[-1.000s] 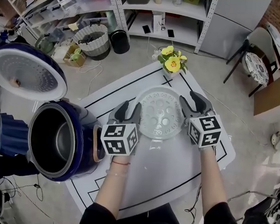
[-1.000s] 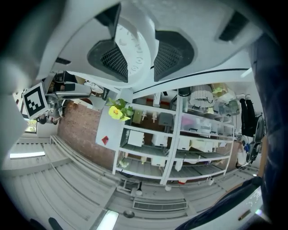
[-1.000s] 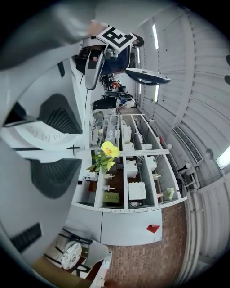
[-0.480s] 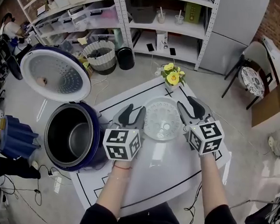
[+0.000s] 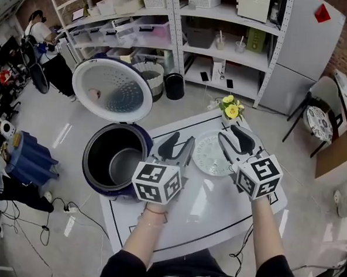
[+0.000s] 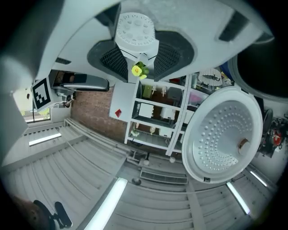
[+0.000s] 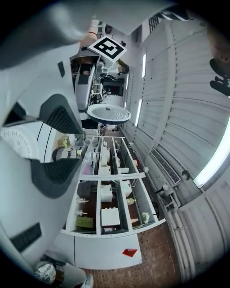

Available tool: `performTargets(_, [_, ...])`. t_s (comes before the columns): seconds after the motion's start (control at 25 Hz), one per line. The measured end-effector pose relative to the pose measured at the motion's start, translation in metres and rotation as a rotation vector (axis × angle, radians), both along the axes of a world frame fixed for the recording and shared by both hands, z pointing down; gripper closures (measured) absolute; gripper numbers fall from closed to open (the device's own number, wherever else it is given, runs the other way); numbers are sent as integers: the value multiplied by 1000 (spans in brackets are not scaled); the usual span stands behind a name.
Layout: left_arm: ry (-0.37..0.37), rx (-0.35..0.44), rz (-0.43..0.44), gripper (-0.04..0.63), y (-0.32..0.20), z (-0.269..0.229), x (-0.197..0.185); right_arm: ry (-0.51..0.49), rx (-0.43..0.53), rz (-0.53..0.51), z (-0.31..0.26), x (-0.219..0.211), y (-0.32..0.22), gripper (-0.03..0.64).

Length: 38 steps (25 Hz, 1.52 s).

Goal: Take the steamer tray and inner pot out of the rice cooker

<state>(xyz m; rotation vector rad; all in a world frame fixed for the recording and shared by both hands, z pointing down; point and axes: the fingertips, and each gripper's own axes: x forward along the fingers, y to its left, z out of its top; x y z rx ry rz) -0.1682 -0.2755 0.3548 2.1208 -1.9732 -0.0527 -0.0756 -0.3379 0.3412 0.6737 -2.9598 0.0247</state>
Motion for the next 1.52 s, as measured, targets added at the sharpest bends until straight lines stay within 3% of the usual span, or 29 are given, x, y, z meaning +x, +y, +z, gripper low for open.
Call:
performTargets(0.4, [-12,54,-102,442,64,-43,-50,-30,27,-132,-32,-59,51,456])
performTargets(1.08, [-56,7,-442,442,194,-45,-177,49,-48,-348,-10,-187,132,456])
performTargets(1.52, [-37,-64,-581,442,248,-9,-223,203,-259,-350,49,-213,142,407])
